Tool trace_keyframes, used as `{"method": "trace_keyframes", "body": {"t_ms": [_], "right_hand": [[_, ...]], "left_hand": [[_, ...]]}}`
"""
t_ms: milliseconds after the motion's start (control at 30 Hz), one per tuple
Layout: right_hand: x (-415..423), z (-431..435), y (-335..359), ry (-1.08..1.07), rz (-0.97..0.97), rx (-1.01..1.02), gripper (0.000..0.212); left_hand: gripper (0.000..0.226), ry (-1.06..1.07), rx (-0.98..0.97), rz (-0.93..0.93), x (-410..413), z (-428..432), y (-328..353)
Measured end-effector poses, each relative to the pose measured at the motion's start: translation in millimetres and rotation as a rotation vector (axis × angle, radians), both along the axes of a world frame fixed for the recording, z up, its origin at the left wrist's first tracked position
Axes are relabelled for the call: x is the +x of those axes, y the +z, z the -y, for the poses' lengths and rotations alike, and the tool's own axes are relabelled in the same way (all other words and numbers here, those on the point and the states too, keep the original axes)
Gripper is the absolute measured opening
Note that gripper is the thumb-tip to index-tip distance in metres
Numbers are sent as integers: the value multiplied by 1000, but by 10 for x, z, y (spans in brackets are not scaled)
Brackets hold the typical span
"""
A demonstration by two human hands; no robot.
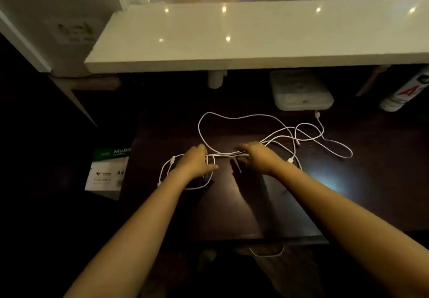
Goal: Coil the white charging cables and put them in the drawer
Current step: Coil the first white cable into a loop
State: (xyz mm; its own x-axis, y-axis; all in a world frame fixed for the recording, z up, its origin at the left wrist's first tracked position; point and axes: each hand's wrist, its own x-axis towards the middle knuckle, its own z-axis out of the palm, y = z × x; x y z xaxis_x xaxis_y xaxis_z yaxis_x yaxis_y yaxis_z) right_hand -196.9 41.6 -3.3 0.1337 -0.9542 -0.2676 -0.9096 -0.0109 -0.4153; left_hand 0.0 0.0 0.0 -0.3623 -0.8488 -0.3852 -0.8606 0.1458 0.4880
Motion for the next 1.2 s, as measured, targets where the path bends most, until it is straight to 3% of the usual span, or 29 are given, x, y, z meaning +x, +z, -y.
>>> {"method": "trace_keyframes", "body": {"t_ms": [133,333,467,533,633,733,833,1067,1133,1200], "right_hand": [[359,-57,-48,55,112,-19,54],[533,40,-137,67,178,-53,36],[541,140,-78,82,138,-161,20],[519,173,10,55,246,-212,11],[406,221,254,-28,474,-196,4],[260,297,531,2,456,-253,9],[108,371,796,-56,478,-320,15],[-361,365,1206,-253,505,-450,17],[-479,342,1249,-289,441,-470,17],[-579,309,1266,-239,326,-362,17]], "left_hand": [[28,65,-10,28,35,-209,-221],[11,176,5,-285,201,-277,-225],[8,247,186,-621,263,-290,48],[10,322,248,-692,285,-283,184],[8,303,149,-686,359,-214,297],[23,278,-25,-649,397,-106,417],[14,297,-107,-715,385,-9,579],[17,423,60,-1006,289,174,926],[18,477,192,-1175,279,220,1027],[20,475,365,-1356,255,272,1146]]}}
